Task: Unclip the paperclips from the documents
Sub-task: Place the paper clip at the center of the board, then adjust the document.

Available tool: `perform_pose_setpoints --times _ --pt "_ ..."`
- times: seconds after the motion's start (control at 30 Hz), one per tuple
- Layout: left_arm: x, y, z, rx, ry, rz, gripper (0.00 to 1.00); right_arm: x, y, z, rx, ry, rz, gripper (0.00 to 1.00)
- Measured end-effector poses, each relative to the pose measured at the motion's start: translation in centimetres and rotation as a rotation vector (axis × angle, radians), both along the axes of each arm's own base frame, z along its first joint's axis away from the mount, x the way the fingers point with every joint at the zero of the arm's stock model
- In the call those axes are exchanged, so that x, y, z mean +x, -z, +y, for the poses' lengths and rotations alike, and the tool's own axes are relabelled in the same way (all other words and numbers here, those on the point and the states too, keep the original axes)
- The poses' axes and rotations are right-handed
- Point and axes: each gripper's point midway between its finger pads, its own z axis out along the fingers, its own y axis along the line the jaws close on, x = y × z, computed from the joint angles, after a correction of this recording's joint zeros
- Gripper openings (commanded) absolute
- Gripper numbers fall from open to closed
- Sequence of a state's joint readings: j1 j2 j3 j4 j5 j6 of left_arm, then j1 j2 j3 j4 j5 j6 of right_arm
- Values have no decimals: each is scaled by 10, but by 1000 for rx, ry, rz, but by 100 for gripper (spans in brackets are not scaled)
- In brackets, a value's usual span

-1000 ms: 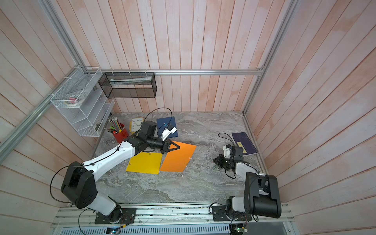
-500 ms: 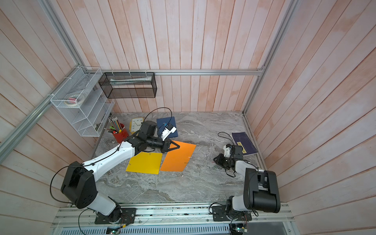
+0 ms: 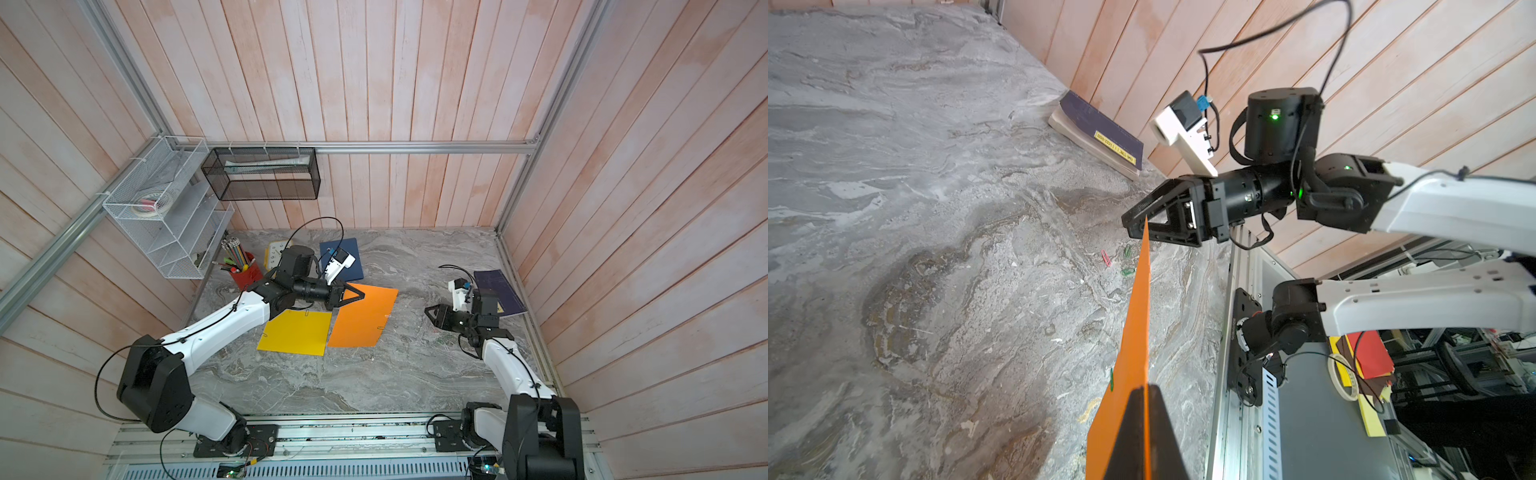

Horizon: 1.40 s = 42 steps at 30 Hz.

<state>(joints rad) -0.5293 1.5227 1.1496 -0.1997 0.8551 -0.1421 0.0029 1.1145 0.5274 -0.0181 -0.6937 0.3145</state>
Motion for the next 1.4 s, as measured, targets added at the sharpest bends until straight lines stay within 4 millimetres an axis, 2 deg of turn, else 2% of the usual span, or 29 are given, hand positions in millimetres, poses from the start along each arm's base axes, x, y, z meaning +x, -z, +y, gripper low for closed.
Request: perform_pose_setpoints --times 0.1,0.2,0.33,0.57,0.73,0.97,1.4 --pt "2 -5 2 -25 4 -3 0 -14 -33 35 53 -142 -145 65" --pt "1 -11 1 -52 25 -11 0 -30 -48 60 99 -257 -220 68" --pt "-5 -16 -1 -76 61 -10 0 -35 -59 74 140 -334 -270 69" --pt "-15 -20 -3 -105 118 6 0 -40 -64 90 185 -435 -307 70" --pt "-20 -23 -3 -117 144 14 0 -41 -75 99 211 -496 -350 68" --pt "-23 -25 -4 -123 159 17 0 -49 -89 110 262 -576 -396 54" --pt "-23 -22 -5 -121 165 21 0 -60 -99 115 303 -642 -408 12"
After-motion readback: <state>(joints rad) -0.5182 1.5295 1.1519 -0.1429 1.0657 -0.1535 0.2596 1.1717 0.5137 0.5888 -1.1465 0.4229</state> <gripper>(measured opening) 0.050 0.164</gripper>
